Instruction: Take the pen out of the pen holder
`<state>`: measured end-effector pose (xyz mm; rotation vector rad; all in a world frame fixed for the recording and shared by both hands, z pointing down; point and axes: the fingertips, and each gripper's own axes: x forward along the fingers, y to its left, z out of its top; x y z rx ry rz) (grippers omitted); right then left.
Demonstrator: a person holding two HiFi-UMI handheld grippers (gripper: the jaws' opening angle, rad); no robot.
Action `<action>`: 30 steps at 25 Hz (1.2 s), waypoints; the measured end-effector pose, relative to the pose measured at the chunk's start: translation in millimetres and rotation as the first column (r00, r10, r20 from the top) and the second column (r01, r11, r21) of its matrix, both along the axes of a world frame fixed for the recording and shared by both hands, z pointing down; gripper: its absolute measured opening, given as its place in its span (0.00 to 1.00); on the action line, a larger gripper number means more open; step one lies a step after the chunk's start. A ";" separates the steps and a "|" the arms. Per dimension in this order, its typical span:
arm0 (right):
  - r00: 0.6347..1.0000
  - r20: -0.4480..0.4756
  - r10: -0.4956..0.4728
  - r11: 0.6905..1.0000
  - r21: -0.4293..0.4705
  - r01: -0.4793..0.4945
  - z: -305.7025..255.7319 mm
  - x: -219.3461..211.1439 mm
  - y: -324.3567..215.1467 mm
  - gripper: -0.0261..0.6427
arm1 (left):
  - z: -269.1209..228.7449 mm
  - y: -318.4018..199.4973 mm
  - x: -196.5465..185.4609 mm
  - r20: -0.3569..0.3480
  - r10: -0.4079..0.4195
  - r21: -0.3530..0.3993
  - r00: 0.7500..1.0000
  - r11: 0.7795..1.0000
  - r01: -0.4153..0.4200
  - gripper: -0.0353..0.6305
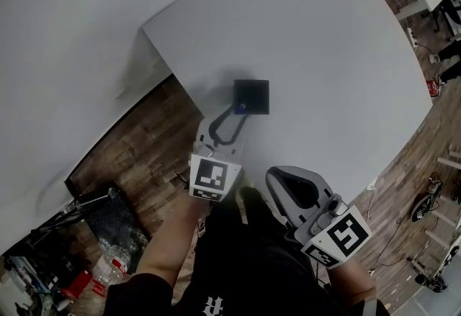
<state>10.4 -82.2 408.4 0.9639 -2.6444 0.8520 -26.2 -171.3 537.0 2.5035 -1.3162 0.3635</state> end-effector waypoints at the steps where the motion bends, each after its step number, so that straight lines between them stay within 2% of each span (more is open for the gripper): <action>1: 1.000 0.001 0.000 1.000 -0.003 0.000 1.0 -1.0 -1.4 0.06 | 3.7 -1.0 1.1 0.004 0.003 -0.003 1.000 1.000 -0.003 0.23; 17: 1.000 -0.008 0.022 0.999 -0.042 -0.022 12.6 3.2 -12.3 0.06 | 37.5 -11.5 9.0 0.038 -0.001 -0.044 0.999 0.999 0.002 0.23; 21: 1.000 -0.009 0.028 0.999 -0.040 -0.028 12.7 5.6 -14.4 0.06 | 39.9 -13.2 9.1 0.041 -0.007 -0.038 0.999 0.999 0.008 0.17; 30: 0.999 -0.011 0.043 0.999 -0.021 -0.043 10.7 15.3 -17.1 0.06 | 34.3 -14.1 10.4 0.031 -0.008 -0.013 0.999 1.000 0.008 0.16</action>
